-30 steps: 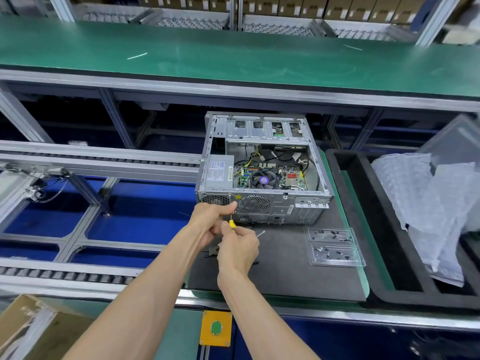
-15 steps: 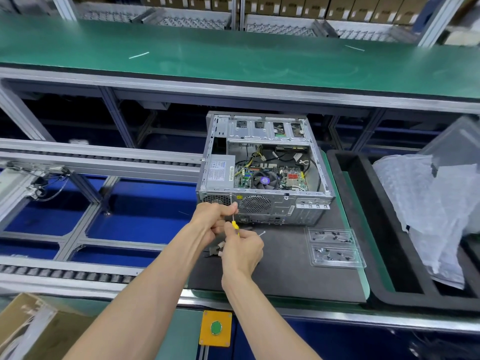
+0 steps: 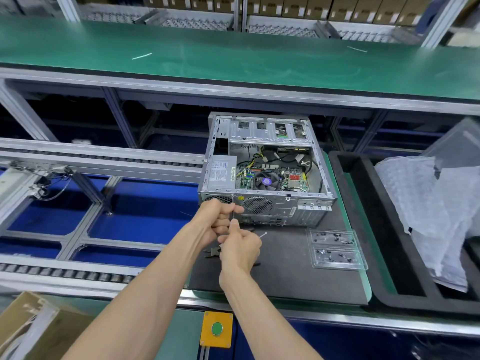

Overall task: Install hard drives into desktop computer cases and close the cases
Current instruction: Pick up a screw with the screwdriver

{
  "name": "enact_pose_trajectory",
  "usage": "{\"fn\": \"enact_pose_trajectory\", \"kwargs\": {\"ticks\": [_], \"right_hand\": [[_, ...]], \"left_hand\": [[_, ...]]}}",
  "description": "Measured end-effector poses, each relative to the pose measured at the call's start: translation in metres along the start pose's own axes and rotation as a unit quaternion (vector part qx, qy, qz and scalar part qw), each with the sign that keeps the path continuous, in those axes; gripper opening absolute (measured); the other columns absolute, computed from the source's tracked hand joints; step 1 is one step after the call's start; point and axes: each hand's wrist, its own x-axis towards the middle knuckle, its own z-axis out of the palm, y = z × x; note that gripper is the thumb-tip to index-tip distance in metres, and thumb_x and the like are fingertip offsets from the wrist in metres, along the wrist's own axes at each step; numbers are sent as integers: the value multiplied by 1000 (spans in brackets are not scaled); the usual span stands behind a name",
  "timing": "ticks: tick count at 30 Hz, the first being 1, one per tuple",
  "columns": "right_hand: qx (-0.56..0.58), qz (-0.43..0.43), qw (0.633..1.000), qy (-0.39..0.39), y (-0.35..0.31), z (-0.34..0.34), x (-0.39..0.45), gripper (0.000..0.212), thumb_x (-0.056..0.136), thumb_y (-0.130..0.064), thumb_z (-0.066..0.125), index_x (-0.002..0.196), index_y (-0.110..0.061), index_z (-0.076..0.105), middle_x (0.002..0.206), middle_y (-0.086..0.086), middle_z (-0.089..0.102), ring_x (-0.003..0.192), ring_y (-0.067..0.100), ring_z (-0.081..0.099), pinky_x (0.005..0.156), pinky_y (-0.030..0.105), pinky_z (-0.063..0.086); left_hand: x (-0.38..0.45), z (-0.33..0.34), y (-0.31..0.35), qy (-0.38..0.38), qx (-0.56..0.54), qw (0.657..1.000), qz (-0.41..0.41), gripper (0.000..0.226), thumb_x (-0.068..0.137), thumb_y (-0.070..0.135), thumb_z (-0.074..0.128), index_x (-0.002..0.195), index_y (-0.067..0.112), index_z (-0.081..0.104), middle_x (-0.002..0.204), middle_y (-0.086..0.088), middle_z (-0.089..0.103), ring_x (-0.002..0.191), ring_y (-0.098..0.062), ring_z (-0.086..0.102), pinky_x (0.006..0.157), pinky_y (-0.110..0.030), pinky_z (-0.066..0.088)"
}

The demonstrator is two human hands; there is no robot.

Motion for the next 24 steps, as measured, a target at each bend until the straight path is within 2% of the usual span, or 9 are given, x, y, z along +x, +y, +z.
{"fn": "enact_pose_trajectory", "kwargs": {"ticks": [4,6,8,11,14,16,20,22,24], "right_hand": [[20,61,998,-22,-4,3,2,41,102,-39,43,80,-9,62,56,7,68,60,26,56,59,40,46],[19,67,997,-24,-3,3,4,33,93,-41,57,81,-10,63,70,10,71,66,29,61,60,42,51],[-9,38,999,-8,2,1,6,27,81,-39,71,87,-13,65,86,12,71,83,34,68,74,50,59],[-6,3,1000,13,3,-2,6,25,88,-37,71,79,-13,68,69,4,72,75,29,70,72,52,59],[-21,26,999,-5,-2,-2,3,45,102,-42,48,77,-10,68,52,-2,67,74,32,69,76,53,59],[-16,42,999,-20,-3,0,4,46,102,-42,45,78,-9,68,54,2,68,78,35,69,79,54,58],[-20,15,1000,-14,4,-2,9,23,84,-39,72,84,-17,69,84,10,73,90,36,69,82,55,58],[-16,-2,1000,-5,6,-4,9,23,88,-39,71,82,-16,71,75,4,74,86,31,70,81,52,58],[-19,-2,1000,-7,4,-4,8,39,98,-42,56,74,-16,69,60,-2,71,77,27,70,80,49,58]], "left_hand": [[0,-3,-1,17,-2,1000,2,14,97,10,61,93,-1,68,48,7,23,38,-7,16,33,-20,18],[1,-3,-1,27,17,999,11,12,94,10,67,88,-1,69,46,7,26,37,-7,17,33,-20,17],[2,-3,-1,39,27,999,16,12,89,10,73,87,-2,70,44,7,29,36,-7,17,33,-21,15],[5,-3,-2,39,20,999,18,18,81,11,82,83,-1,68,48,7,27,38,-8,15,35,-21,14],[5,-4,-3,38,19,999,14,28,75,14,87,76,6,60,58,5,21,45,-11,14,40,-25,14],[5,-5,-3,38,19,999,20,34,73,14,89,70,10,56,59,4,20,47,-11,14,43,-27,15],[4,-4,-3,43,28,998,41,31,70,12,90,77,5,61,57,4,24,42,-10,16,37,-24,15],[5,-4,-4,46,27,998,44,31,72,13,90,68,8,60,56,4,23,43,-10,16,37,-24,15],[6,-4,-6,44,24,998,43,41,72,15,91,53,15,55,57,4,21,44,-11,15,36,-23,17]]}}
